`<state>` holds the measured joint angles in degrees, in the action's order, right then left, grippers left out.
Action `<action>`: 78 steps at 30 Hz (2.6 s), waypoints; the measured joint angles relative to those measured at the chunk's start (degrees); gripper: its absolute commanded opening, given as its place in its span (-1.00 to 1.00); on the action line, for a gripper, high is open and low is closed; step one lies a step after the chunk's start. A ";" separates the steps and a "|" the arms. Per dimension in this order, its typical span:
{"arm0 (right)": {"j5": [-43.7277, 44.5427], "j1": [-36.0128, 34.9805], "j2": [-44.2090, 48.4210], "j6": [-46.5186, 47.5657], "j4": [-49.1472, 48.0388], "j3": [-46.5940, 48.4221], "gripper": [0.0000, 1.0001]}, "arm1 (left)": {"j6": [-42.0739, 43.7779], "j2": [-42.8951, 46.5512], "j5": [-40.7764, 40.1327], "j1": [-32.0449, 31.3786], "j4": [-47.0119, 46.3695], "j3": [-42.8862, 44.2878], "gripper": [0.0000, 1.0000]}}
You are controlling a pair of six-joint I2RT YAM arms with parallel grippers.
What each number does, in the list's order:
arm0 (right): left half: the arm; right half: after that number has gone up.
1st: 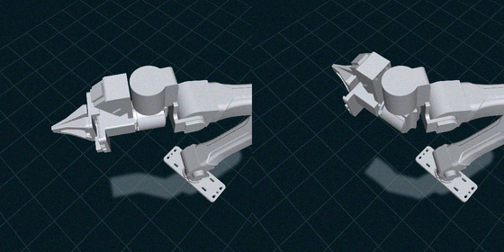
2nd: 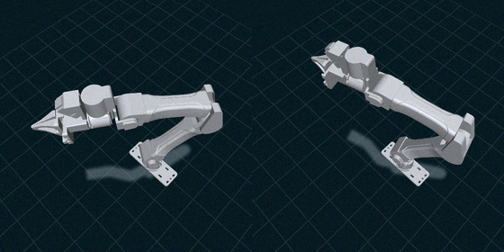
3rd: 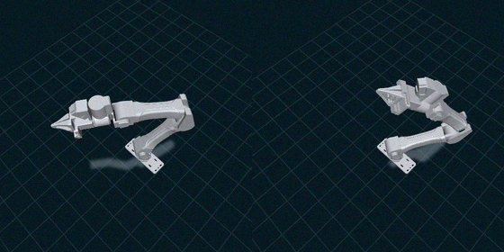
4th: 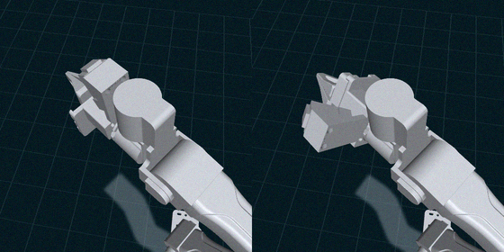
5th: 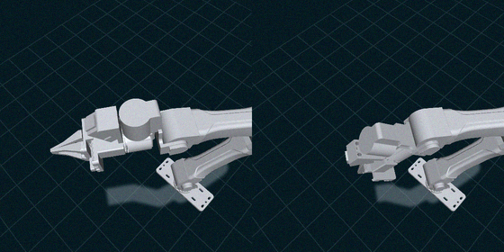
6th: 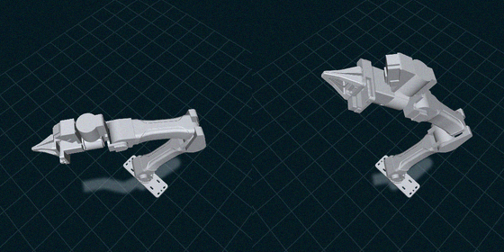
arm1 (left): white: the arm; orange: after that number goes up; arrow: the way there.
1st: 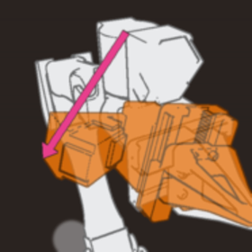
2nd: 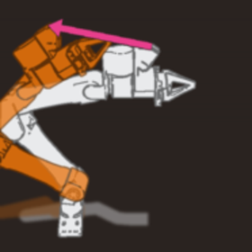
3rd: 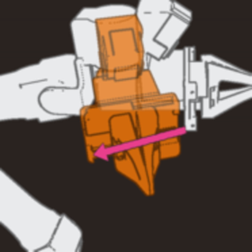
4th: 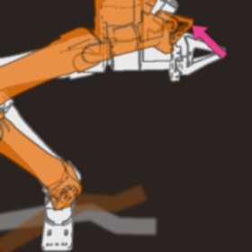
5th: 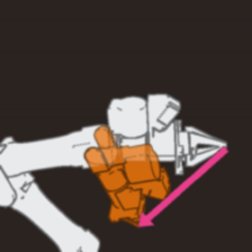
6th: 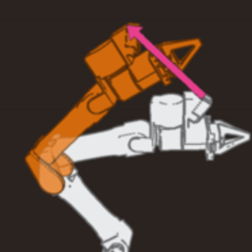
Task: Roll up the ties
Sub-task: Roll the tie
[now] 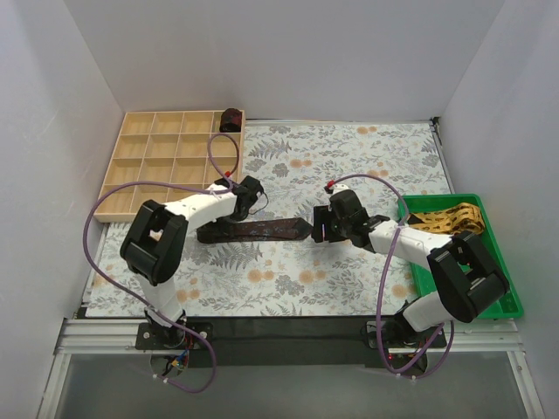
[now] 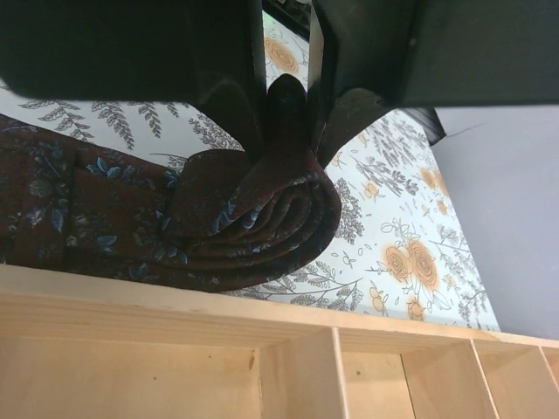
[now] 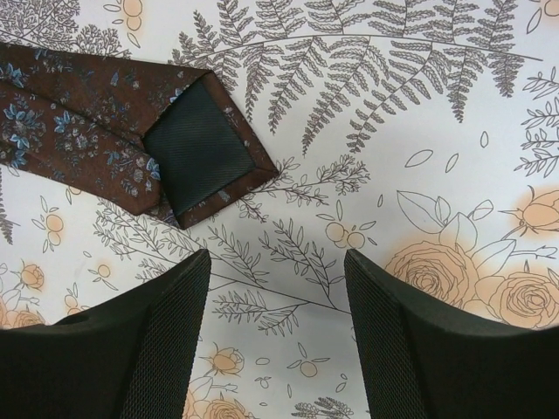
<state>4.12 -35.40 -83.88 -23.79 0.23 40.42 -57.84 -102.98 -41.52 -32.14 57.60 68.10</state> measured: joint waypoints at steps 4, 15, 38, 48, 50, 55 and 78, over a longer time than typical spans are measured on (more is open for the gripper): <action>-0.02 0.13 0.00 -0.02 0.02 -0.22 0.15 | -2.86 -3.52 -2.47 -2.84 3.67 2.19 -1.00; -2.91 1.42 -0.44 -1.40 -4.94 -3.76 0.07 | -7.43 -13.25 -5.79 -10.45 12.11 11.50 -1.00; -18.16 10.69 -0.22 -6.03 -20.87 -13.25 -0.55 | -7.54 -18.69 -6.08 -14.23 14.51 17.55 -1.00; -20.59 11.02 -2.64 -7.45 -23.63 -13.25 -0.74 | -7.61 -21.77 -7.17 -16.85 16.68 21.51 -1.00; -20.79 11.02 -2.64 -7.52 -23.63 -13.29 -0.74 | -7.76 -21.77 -7.13 -16.90 16.83 22.03 -1.00; -21.09 11.74 -0.98 -7.54 -23.26 -14.40 -0.73 | -7.76 -21.77 -6.93 -16.90 16.35 22.75 -1.00; -31.50 14.40 -9.81 -8.50 -30.40 -10.54 -0.60 | -7.63 -21.77 -7.17 -15.63 16.57 23.19 -1.00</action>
<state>-27.38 -20.99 -93.69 -32.29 -30.17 29.89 -65.47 -124.75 -48.69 -47.77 74.17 91.29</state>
